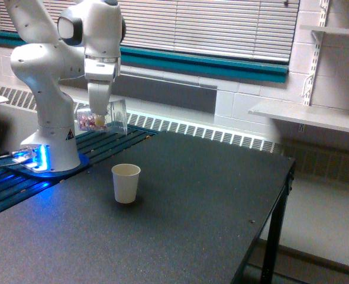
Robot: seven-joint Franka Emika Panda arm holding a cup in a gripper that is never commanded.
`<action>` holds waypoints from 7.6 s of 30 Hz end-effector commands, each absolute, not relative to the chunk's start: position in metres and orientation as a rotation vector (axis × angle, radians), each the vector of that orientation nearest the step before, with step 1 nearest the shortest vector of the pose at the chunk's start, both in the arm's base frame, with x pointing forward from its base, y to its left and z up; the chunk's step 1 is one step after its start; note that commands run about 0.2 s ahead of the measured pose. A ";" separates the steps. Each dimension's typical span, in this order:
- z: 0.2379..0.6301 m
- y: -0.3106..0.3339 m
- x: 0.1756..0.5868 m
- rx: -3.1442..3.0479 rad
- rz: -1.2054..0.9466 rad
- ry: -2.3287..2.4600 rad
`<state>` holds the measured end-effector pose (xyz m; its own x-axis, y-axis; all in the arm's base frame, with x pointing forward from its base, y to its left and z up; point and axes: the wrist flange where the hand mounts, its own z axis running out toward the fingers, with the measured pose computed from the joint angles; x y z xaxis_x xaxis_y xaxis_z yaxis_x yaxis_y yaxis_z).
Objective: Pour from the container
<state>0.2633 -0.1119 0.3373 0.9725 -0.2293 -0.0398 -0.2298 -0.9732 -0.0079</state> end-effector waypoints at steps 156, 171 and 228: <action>0.261 -0.103 0.256 -3.212 0.423 0.235; 0.265 -0.104 0.259 -3.208 0.389 0.252; 0.410 -0.221 0.331 -3.050 -0.418 0.488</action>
<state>0.3128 -0.2037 0.3981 0.9126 -0.3582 0.1969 -0.3493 -0.9336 -0.0794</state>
